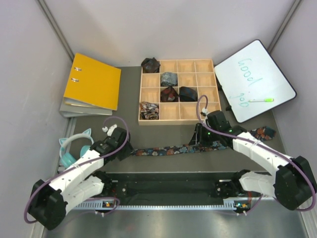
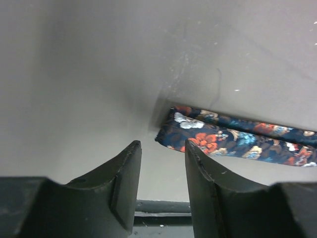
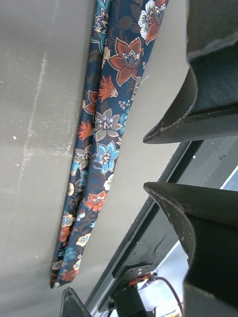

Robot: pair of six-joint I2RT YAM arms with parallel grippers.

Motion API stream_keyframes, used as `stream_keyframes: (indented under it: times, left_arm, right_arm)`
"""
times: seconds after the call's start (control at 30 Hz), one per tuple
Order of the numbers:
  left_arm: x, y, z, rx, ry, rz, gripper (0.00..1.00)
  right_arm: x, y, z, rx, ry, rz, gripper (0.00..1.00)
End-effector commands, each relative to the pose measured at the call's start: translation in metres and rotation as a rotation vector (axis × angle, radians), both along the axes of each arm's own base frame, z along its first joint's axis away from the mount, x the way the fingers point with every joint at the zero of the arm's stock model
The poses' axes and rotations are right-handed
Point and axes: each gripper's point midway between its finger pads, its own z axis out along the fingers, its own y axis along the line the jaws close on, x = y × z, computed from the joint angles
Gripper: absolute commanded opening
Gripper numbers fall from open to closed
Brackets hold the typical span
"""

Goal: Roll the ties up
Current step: Flatten out the tie at the center of the board, then roll the tie at the center of the board.

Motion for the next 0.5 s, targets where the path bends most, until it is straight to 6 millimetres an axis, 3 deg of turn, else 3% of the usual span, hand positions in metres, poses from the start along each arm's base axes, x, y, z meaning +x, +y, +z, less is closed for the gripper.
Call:
stream_keyframes:
  times: [0.0, 0.47]
  left_arm:
    - [0.012, -0.008, -0.001, -0.049, -0.053, 0.013, 0.44]
    - [0.021, -0.015, -0.023, -0.022, -0.032, -0.028, 0.4]
  right_arm:
    - [0.008, 0.01, 0.012, 0.025, -0.056, 0.04, 0.37]
    - [0.004, 0.004, 0.004, -0.009, -0.034, 0.041, 0.37]
